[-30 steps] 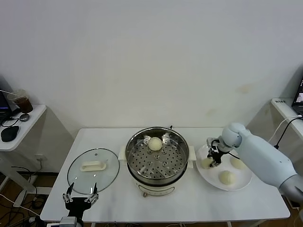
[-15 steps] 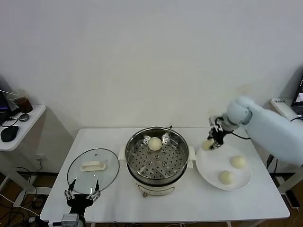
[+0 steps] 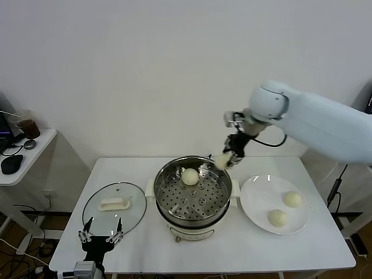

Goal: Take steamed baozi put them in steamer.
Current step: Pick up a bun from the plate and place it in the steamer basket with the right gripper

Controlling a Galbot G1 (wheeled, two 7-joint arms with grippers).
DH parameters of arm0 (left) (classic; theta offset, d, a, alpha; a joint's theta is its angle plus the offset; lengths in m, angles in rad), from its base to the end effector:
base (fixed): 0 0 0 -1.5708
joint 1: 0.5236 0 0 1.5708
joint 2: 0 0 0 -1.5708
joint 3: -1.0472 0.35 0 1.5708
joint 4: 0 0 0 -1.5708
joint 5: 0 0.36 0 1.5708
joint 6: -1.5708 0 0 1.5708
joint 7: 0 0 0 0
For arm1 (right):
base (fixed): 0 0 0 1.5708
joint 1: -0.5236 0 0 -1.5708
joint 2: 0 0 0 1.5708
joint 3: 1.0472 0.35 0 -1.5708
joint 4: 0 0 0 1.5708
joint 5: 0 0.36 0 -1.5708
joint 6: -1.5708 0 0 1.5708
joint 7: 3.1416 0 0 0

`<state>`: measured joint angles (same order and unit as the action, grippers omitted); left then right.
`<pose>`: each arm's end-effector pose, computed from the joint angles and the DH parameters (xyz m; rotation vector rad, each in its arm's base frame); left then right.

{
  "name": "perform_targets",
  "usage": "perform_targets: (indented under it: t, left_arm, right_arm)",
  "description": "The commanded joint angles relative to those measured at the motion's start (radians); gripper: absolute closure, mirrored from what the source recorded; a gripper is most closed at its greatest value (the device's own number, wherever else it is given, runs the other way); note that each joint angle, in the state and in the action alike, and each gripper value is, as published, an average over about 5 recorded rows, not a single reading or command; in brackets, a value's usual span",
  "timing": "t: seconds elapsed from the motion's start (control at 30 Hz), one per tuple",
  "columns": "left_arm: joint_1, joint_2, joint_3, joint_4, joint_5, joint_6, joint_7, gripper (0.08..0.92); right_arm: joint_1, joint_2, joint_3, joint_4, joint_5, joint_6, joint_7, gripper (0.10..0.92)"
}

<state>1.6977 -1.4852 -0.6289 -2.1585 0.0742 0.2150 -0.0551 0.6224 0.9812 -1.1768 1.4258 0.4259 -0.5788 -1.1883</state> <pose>0.1480 0.0442 -0.2975 0.1593 -2.8538 -0.3003 0.5325 0.0701 0.0065 1.4875 -1.3915 1.3078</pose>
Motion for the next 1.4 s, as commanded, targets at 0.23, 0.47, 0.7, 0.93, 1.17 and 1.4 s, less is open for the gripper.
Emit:
perform_targets:
  t: [0.23, 0.47, 0.7, 0.93, 1.17, 1.4]
  left_arm:
    - [-0.004, -0.005, 0.003, -0.016, -0.011, 0.003, -0.002, 0.177]
    - [-0.006, -0.005, 0.001, -0.021, -0.022, 0.005, -0.002, 0.177]
    - [-0.008, -0.004, 0.000, -0.015, -0.029, 0.005, -0.004, 0.177]
    - [-0.014, -0.004, 0.004, -0.007, -0.029, 0.007, -0.004, 0.177]
    - [-0.027, -0.006, 0.007, 0.007, -0.030, 0.007, -0.004, 0.177]
    - [-0.033, -0.008, 0.010, 0.014, -0.031, 0.007, -0.004, 0.177]
  right_arm:
    - [-0.041, 0.290, -0.074, -0.068, 0.150, -0.147, 0.144, 0.575]
    - [-0.096, 0.351, -0.099, -0.124, 0.088, -0.148, 0.176, 0.576]
    - [-0.162, 0.378, -0.082, -0.180, 0.044, -0.149, 0.216, 0.575]
    - [-0.184, 0.397, -0.073, -0.204, 0.027, -0.148, 0.220, 0.542]
    - [-0.190, 0.403, -0.071, -0.209, 0.021, -0.148, 0.223, 0.350]
    - [-0.185, 0.382, -0.062, -0.193, 0.017, -0.148, 0.227, 0.208]
